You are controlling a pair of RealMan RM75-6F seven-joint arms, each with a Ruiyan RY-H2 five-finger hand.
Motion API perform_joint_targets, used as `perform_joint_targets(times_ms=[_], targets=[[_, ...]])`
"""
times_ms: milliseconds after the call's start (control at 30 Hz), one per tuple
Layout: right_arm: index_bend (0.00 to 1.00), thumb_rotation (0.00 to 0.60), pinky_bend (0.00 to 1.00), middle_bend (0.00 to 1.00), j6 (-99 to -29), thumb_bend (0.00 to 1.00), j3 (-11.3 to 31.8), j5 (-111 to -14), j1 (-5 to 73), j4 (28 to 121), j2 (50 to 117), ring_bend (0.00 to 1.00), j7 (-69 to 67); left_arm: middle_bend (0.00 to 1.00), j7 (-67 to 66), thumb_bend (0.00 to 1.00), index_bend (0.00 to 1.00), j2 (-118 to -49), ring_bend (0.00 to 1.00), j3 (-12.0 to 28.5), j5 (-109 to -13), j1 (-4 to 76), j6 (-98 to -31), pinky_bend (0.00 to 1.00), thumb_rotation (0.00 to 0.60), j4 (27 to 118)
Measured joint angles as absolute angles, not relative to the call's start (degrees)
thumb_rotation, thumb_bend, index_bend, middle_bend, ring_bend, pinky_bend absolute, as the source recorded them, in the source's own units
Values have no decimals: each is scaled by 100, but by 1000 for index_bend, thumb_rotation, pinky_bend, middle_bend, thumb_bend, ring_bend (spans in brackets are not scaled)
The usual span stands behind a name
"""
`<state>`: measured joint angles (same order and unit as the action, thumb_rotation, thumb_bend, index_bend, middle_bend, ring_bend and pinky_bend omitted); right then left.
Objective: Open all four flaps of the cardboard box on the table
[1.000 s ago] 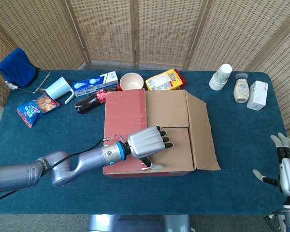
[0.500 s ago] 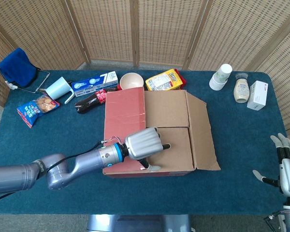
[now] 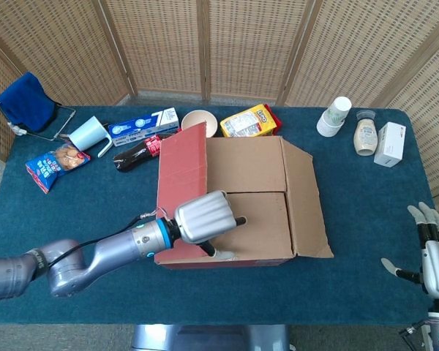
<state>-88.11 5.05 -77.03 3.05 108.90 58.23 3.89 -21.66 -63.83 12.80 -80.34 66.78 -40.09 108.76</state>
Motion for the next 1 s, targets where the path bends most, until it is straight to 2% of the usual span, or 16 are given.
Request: perform_joint_targets(times_ms=[433, 1000], targets=[[0, 600, 11, 0, -8701, 0, 509, -7750, 295, 10951, 5836, 0, 517, 917, -2268, 95, 460, -5167, 754, 1217, -7862, 6214, -4309, 654, 162, 11864], [0, 600, 11, 0, -8620, 0, 520, -7792, 279, 10991, 5841, 0, 569, 924, -2223, 95, 460, -4006, 757, 972, -8160, 5393, -4739, 658, 160, 12504]])
